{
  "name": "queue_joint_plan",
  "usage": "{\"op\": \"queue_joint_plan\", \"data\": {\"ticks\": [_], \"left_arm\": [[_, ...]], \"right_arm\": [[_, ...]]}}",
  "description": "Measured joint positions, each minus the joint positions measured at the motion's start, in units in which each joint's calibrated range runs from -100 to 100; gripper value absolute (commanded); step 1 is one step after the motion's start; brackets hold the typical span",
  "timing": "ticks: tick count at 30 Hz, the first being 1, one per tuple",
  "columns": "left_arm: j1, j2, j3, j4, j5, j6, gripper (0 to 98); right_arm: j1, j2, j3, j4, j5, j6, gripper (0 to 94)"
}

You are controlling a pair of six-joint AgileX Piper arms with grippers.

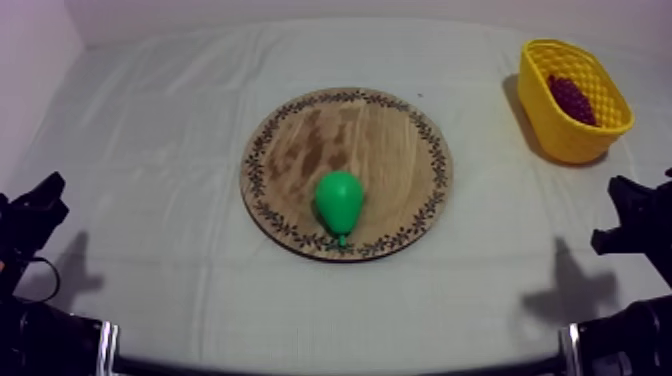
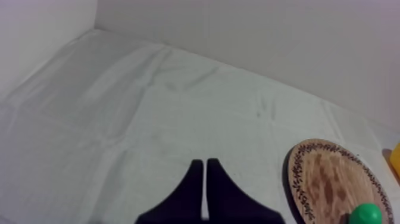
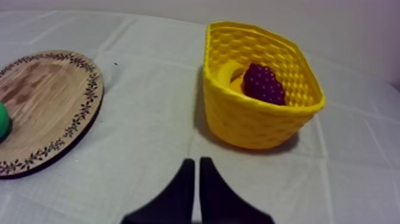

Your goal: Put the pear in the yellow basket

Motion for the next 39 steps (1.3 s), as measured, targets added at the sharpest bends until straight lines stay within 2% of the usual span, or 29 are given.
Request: {"op": "queue_joint_plan", "data": {"ticks": [39], "left_arm": [[0.0,0.0,0.0,0.0,0.0,0.0,0.1]], "right_arm": [[0.0,0.0,0.0,0.0,0.08,-0.34,0.6]]}}
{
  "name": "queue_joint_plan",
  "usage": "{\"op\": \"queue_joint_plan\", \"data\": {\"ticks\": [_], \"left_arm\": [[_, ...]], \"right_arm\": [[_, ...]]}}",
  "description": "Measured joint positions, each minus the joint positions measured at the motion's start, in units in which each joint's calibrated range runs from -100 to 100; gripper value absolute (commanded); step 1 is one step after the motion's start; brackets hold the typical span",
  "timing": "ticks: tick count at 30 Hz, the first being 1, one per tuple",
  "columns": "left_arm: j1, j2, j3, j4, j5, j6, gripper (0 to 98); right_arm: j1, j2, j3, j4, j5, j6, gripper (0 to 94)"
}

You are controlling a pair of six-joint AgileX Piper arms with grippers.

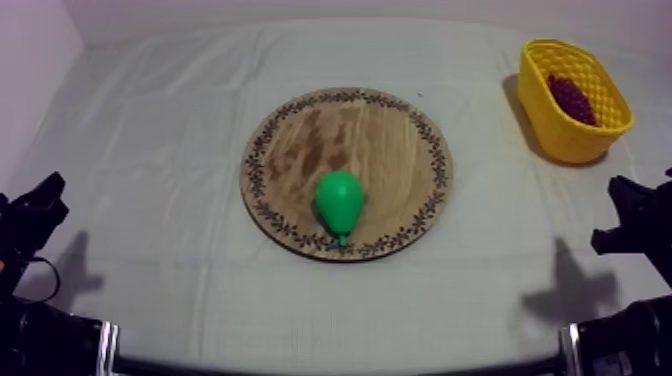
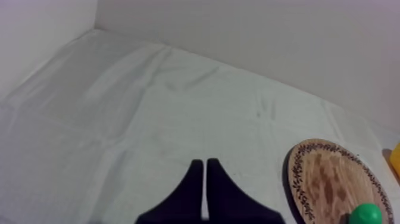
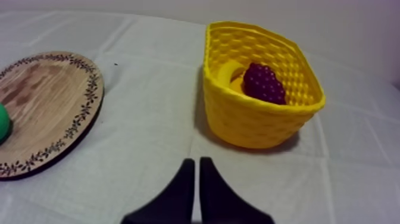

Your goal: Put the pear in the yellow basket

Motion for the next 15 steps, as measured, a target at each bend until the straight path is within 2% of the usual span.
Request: {"op": "queue_joint_plan", "data": {"ticks": [15], "left_arm": [[0.0,0.0,0.0,0.0,0.0,0.0,0.1]], "right_arm": [[0.41,0.0,0.0,0.0,0.0,0.09,0.6]]}}
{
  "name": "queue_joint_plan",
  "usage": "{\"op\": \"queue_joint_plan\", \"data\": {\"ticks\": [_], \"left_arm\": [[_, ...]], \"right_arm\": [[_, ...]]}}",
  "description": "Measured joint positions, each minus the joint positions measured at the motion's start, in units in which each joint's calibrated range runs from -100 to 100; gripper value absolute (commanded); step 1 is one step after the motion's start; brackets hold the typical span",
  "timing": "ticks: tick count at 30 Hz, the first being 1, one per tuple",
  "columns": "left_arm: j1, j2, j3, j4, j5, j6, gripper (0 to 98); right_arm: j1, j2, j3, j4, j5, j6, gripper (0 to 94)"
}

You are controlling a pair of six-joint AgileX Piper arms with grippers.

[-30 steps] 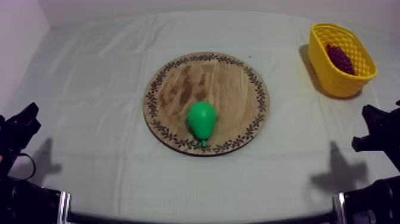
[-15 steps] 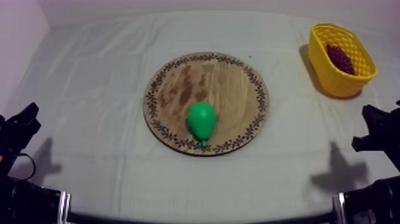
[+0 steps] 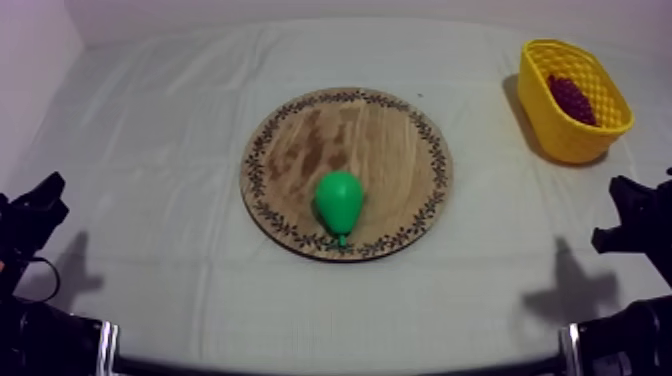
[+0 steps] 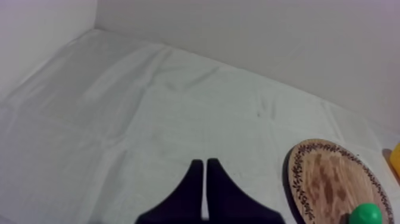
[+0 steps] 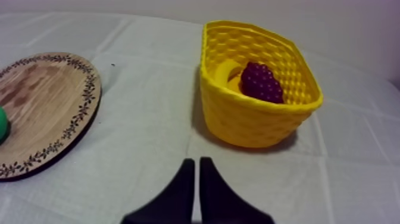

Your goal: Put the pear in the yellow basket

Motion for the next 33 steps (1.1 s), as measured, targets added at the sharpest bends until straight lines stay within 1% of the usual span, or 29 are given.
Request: {"op": "queue_joint_plan", "data": {"ticks": [5,10,15,20,24,28,33], "left_arm": [[0.0,0.0,0.0,0.0,0.0,0.0,0.1],[0.0,0.0,0.0,0.0,0.0,0.0,0.1],[0.0,0.0,0.0,0.0,0.0,0.0,0.1],[0.0,0.0,0.0,0.0,0.0,0.0,0.1],[0.0,0.0,0.0,0.0,0.0,0.0,0.1],[0.0,0.0,0.0,0.0,0.0,0.0,0.1],[0.0,0.0,0.0,0.0,0.0,0.0,0.1]], "right_arm": [[-0.6,0.0,0.0,-0.05,-0.1,0.35,0.4],[-1.73,0.69,-0.98,-0.01,-2.84,3.4,0.3],[-4.09,4.43,-5.69,1.72,-2.32,4.99,0.3],[-8.61,11.83,-14.15,3.95,1.18,4.49,0.3],[-12.47,18.28,-22.75,4.19,4.39,4.5,0.3],[-16.57,25.89,-32.64,4.17,9.78,3.38,0.3],[-22.87,36.49,-46.44,6.24,18.67,-0.18,0.3]]}}
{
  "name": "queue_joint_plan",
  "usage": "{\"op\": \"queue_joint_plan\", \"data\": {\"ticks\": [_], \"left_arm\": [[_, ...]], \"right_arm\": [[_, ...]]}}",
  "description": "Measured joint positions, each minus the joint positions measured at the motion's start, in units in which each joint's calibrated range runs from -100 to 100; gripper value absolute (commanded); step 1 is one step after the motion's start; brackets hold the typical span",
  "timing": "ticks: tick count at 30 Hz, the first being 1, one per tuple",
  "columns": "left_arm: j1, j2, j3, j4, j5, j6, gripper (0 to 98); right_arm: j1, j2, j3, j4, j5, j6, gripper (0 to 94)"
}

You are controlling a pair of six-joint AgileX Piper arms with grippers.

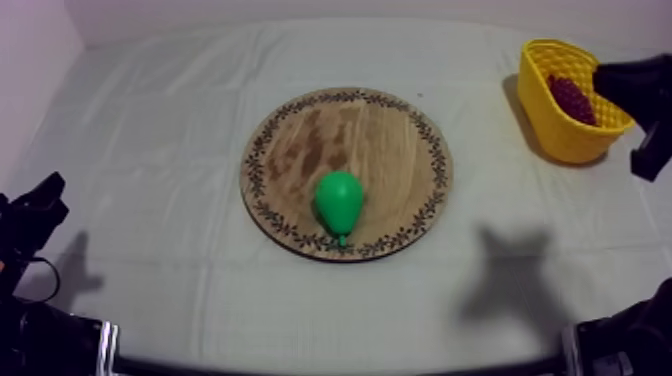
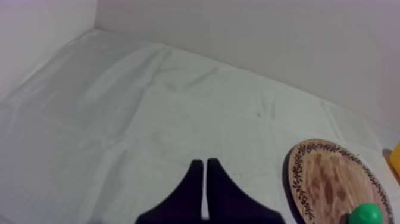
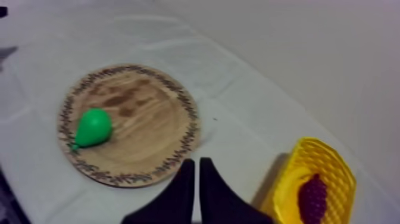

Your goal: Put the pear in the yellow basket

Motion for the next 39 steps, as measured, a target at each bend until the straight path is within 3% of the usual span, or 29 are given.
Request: {"op": "queue_joint_plan", "data": {"ticks": [10,17,24,31,39], "left_arm": [[0.0,0.0,0.0,0.0,0.0,0.0,0.1],[0.0,0.0,0.0,0.0,0.0,0.0,0.1],[0.0,0.0,0.0,0.0,0.0,0.0,0.1],[0.0,0.0,0.0,0.0,0.0,0.0,0.1],[0.0,0.0,0.0,0.0,0.0,0.0,0.1]], "right_arm": [[-10.3,21.02,-24.67,1.99,17.79,-8.83,0.3],[-11.33,34.11,-37.14,0.65,28.06,-9.58,0.3],[-13.31,46.18,-48.86,1.31,36.73,-16.49,0.3],[-14.17,56.87,-56.78,1.61,40.15,-24.32,0.2],[-15.41,65.74,-56.53,0.97,40.82,-30.75,0.2]]}}
